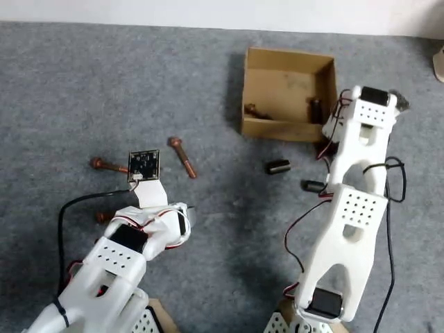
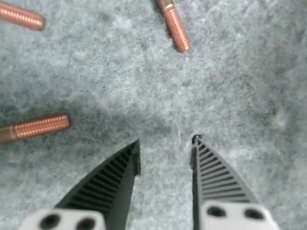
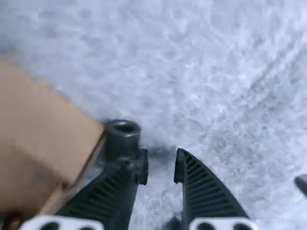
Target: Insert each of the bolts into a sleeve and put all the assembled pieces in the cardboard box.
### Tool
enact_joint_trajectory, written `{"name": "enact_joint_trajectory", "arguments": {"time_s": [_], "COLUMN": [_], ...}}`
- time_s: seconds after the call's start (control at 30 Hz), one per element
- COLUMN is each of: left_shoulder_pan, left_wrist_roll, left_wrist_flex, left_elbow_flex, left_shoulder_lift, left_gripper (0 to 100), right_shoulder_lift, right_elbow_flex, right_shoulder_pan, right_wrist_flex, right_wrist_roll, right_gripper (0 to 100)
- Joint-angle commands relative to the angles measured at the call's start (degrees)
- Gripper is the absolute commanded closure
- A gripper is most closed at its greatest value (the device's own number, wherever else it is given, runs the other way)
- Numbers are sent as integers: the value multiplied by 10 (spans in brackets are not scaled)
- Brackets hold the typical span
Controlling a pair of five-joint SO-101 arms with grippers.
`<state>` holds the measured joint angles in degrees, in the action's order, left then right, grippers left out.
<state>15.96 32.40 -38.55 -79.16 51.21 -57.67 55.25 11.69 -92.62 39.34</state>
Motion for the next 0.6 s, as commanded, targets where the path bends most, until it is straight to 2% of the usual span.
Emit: {"name": "enact_joint_trajectory", "arguments": {"time_s": [0.0,0.13,0.57], "left_shoulder_pan": [0,0,0], "left_wrist_roll": [1,1,1], "left_wrist_flex": [9,9,9], "left_elbow_flex": [5,5,5], "left_shoulder_lift": [7,7,7], "left_gripper": [832,832,832], "right_shoulder_lift": [-11,-7,-2], "right_elbow_flex": [15,16,156], "right_shoulder_pan": [-35,-45,-51], "right_wrist_flex": [10,11,-46], "right_wrist_roll": [55,94,118], "right_gripper": [896,896,896]}}
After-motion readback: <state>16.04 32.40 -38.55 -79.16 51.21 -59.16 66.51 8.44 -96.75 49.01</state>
